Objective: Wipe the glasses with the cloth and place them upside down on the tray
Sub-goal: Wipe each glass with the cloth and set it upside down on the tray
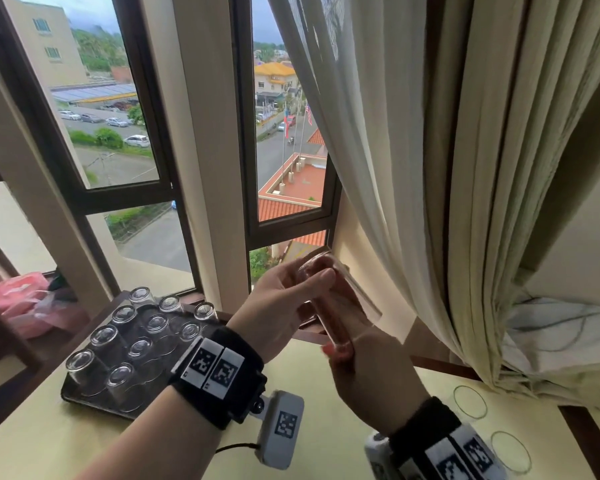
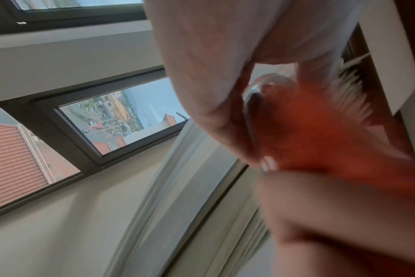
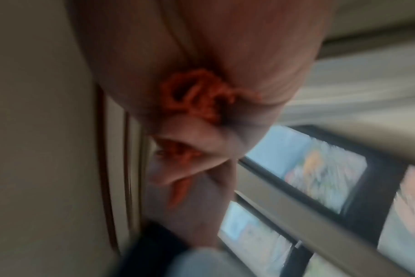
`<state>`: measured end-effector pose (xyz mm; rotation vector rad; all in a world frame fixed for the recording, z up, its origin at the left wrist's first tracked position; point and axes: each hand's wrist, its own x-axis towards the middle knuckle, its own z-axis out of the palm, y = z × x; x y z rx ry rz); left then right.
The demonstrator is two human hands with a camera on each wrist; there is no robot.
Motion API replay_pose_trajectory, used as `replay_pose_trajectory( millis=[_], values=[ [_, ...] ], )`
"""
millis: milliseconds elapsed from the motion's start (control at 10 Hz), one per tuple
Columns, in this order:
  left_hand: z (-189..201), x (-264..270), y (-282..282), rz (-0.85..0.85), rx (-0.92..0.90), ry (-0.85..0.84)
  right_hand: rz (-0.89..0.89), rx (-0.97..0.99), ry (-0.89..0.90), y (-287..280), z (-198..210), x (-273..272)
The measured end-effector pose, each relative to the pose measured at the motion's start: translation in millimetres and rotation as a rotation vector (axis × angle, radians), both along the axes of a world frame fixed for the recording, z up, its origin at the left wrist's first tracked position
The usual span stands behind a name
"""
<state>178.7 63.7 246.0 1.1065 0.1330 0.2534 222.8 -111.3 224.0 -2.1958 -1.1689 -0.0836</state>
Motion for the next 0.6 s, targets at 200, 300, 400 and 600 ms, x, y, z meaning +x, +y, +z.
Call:
replay_pose_trajectory(
  millis=[200,300,400,600],
  values=[
    [5,-3,5,-0.149,0.047,-0.250,0.282,0.593,1.335,-7,22,-18],
    [14,-3,6,-0.131,0.080,-0.252,0.170,0.541,1.228,-8,27,-15],
    [17,-3,8,0.048,0.118,-0.150,-0.041,0.123,0.039,-16,37,6],
    [8,-6,-9,0.026,0.096,-0.097,0.104,0.073,-0.003,10,14,-18]
  ],
)
